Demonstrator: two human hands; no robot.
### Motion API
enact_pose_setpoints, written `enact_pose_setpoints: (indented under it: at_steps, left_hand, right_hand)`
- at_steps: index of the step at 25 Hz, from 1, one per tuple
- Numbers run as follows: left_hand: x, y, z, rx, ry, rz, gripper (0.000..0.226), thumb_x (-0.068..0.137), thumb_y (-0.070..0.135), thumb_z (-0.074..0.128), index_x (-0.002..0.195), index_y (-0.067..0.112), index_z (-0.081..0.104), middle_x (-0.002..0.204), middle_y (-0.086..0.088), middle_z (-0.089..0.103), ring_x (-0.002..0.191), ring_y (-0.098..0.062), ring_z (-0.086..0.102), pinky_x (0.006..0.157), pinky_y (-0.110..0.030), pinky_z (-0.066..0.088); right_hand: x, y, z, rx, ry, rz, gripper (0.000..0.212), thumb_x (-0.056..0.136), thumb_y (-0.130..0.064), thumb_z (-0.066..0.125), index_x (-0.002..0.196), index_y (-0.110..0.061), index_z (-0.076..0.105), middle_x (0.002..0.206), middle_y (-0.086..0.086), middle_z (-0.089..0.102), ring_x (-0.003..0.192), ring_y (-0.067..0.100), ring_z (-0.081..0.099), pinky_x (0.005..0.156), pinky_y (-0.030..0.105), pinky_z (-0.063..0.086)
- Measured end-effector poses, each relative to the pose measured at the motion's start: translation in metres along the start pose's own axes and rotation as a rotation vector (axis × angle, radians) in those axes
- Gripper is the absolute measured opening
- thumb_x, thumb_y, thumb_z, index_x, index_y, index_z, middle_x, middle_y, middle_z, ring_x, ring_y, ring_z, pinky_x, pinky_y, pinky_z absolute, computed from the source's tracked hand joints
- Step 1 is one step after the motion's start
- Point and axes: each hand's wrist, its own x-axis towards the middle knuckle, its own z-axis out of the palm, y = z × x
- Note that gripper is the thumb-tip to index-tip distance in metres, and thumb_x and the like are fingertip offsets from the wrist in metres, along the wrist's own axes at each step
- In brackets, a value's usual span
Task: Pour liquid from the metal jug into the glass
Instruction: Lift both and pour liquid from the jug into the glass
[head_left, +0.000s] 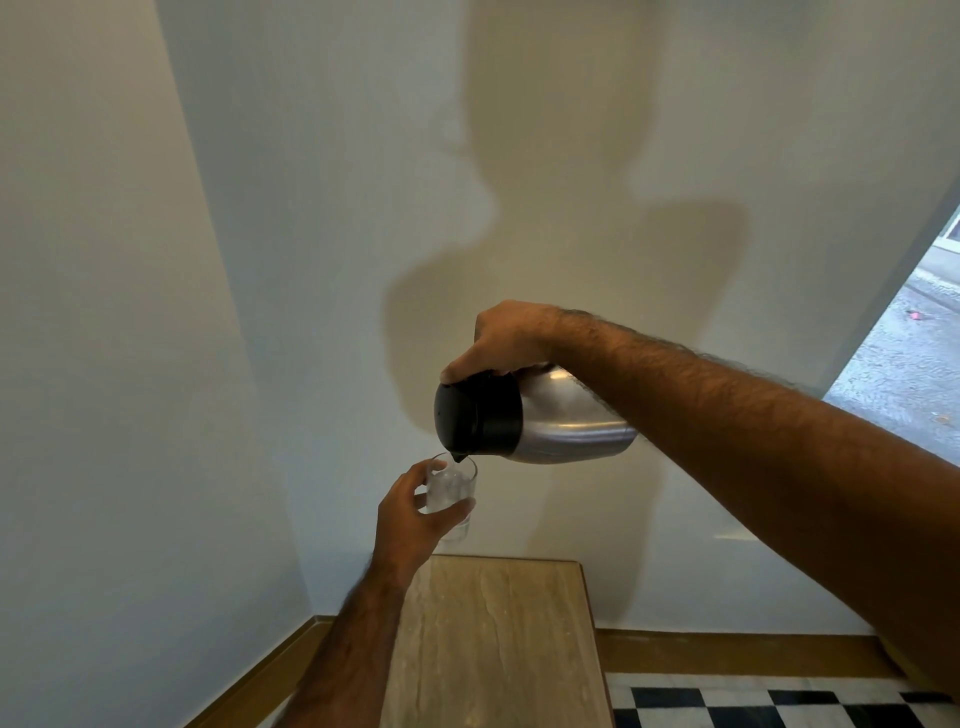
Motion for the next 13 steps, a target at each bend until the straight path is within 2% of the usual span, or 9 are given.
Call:
enact_pose_setpoints:
  at_steps: [2, 7, 10, 13]
  left_hand:
    - [0.0003, -0.0002, -0.0003, 0.015, 0.001, 0.006, 0.061, 0.064, 0.052, 0.080, 0.118, 0.037, 0.057, 0.126, 0.010, 0.062, 0.110, -0.020, 0.064, 0.077, -0.012, 0.050]
    - [-0.0001, -0.0007, -0.0006, 0.000, -0.005, -0.005, 0.056, 0.067, 0.045, 0.082, 0.116, 0.038, 0.057, 0.126, 0.008, 0.062, 0.110, -0.021, 0.064, 0.082, -0.020, 0.053]
    - [-0.0002, -0.0028, -0.0006, 0.006, -0.004, -0.012, 0.058, 0.069, 0.042, 0.083, 0.121, 0.032, 0.058, 0.127, 0.006, 0.063, 0.113, -0.022, 0.064, 0.086, -0.024, 0.054]
    - [-0.0014, -0.0044, -0.0007, 0.018, 0.001, -0.013, 0.062, 0.069, 0.043, 0.084, 0.124, 0.028, 0.059, 0.128, 0.005, 0.063, 0.112, -0.022, 0.064, 0.081, -0.017, 0.053]
  right_hand:
    - [-0.0006, 0.0001, 0.0000, 0.001, 0.002, -0.003, 0.056, 0.066, -0.078, 0.069, 0.067, -0.022, 0.066, 0.067, -0.005, 0.069, 0.065, 0.013, 0.066, 0.055, 0.027, 0.043]
    - [-0.0014, -0.0013, 0.0013, 0.003, -0.010, -0.004, 0.055, 0.067, -0.077, 0.070, 0.067, -0.022, 0.066, 0.067, -0.005, 0.069, 0.065, 0.014, 0.066, 0.055, 0.028, 0.043]
    - [-0.0020, -0.0014, 0.0022, 0.007, -0.009, -0.009, 0.056, 0.065, -0.078, 0.069, 0.066, -0.022, 0.067, 0.066, -0.006, 0.070, 0.064, 0.013, 0.067, 0.055, 0.027, 0.044]
    - [-0.0022, -0.0012, 0.0017, 0.019, -0.015, 0.001, 0.055, 0.064, -0.077, 0.070, 0.068, -0.022, 0.068, 0.067, -0.006, 0.071, 0.063, 0.012, 0.068, 0.052, 0.025, 0.044]
